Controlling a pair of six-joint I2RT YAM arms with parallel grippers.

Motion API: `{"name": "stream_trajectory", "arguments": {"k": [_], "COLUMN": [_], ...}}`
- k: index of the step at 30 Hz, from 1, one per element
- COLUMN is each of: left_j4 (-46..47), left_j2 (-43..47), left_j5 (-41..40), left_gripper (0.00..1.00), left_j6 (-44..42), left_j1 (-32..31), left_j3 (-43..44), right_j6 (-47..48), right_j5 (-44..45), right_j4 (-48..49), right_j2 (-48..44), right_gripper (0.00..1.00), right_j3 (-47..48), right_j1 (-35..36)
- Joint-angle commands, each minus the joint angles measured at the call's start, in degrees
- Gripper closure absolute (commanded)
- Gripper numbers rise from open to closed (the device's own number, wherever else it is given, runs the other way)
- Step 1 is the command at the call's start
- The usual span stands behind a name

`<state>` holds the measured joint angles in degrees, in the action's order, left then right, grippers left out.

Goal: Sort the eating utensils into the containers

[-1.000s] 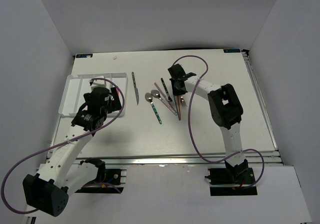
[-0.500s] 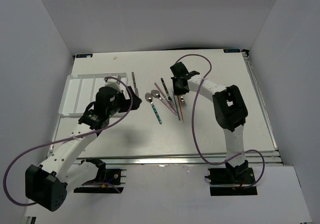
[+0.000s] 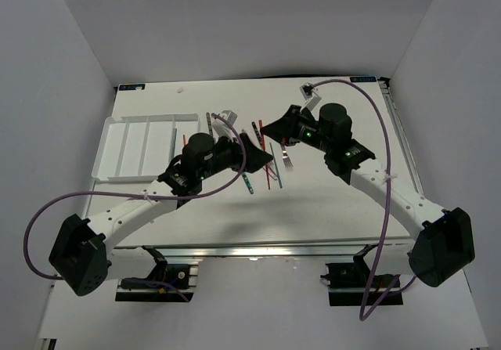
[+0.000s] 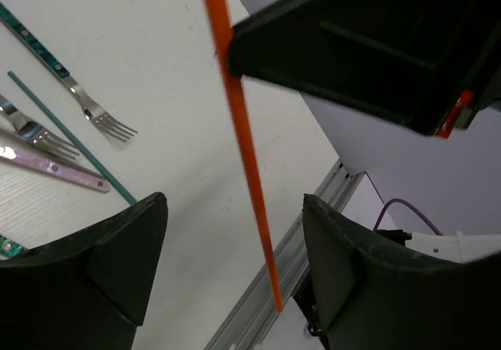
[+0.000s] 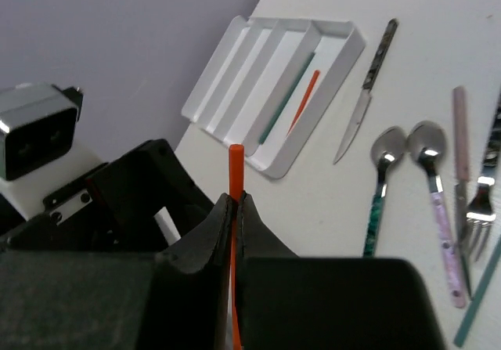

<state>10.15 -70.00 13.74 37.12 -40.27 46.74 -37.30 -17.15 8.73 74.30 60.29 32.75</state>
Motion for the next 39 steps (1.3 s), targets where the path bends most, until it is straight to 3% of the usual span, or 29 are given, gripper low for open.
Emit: {"name": "stream_trajectory", "arguments": {"k": [1, 2, 5, 6, 8, 10, 11, 12, 16, 19, 24, 30, 33, 34, 36, 37, 39], "left_j4": [4.4, 4.9, 6.3, 6.1, -0.1, -10.9, -15.3, -19.6, -40.7, -48.9, -53.0, -56.3, -58.1, -58.1, -58.1, -58.6, -59.4], "left_j2": [-0.9, -1.2, -1.8, -1.9, -2.2, -2.2, -2.8, -3.6, -11.7, -20.8, -37.3, -49.5, -51.3, -50.6, -49.3, -48.5, -45.6], "left_j5": [1.3, 1.8, 2.2, 2.2, 0.0, -7.7, -10.9, -16.8, -24.5, -34.5, -36.7, -34.8, -37.2, -37.2, -37.5, -37.8, -39.0], "left_gripper": [0.23, 0.25, 0.56, 0.81, 1.00, 1.00, 1.00, 1.00, 1.00, 1.00, 1.00, 0.98, 0.84, 0.71, 0.58, 0.45, 0.35], "left_j6": [0.8, 1.0, 1.7, 1.5, -0.1, -4.1, -5.8, -9.4, -15.9, -20.6, -24.6, -25.4, -25.2, -25.1, -24.7, -24.5, -23.4], "left_j1": [-0.6, -0.8, -1.0, -1.0, -1.0, -0.9, -0.5, 1.4, 13.9, 20.7, 27.8, 28.5, 28.6, 28.5, 28.6, 28.5, 28.5], "left_j3": [2.9, 2.9, 3.1, 3.4, 5.7, 9.6, 11.2, 13.0, 23.1, 31.8, 44.8, 55.6, 57.3, 56.5, 55.1, 54.1, 53.1], "right_j6": [-4.7, -4.8, -4.9, -5.1, -4.3, -2.8, -2.4, -2.2, -0.3, 1.9, 5.5, 8.7, 10.7, 12.1, 13.2, 14.1, 14.7], "right_j5": [-5.6, -5.8, -5.4, -5.4, -4.2, 0.4, 1.9, 5.4, 9.2, 10.9, 10.4, 9.1, 8.9, 9.3, 9.6, 9.5, 9.8], "right_j4": [7.6, 7.6, 7.9, 7.9, 6.2, 3.0, -1.7, -4.1, -11.8, -15.8, -18.0, -19.5, -20.8, -21.3, -23.0, -23.5, -24.9], "right_j2": [-1.2, -1.3, -1.1, -1.0, -1.3, -2.1, -2.5, -2.8, -5.7, -6.6, -8.4, -10.4, -10.1, -9.3, -8.1, -6.6, -4.8], "right_gripper": [1.00, 1.00, 1.00, 1.00, 0.97, 0.57, 0.18, 0.11, 0.11, 0.11, 0.11, 0.11, 0.11, 0.11, 0.11, 0.11, 0.11], "right_j3": [-1.8, -1.7, -1.8, -2.0, -1.9, -1.4, -1.1, -0.6, -1.9, -2.2, -4.2, -6.4, -6.2, -5.9, -4.7, -4.1, -2.0], "right_j1": [0.9, 1.1, 2.0, 2.1, 2.1, 1.3, 0.4, -1.7, -7.6, -8.5, -8.6, -8.6, -8.5, -8.5, -8.6, -8.5, -8.5]}}
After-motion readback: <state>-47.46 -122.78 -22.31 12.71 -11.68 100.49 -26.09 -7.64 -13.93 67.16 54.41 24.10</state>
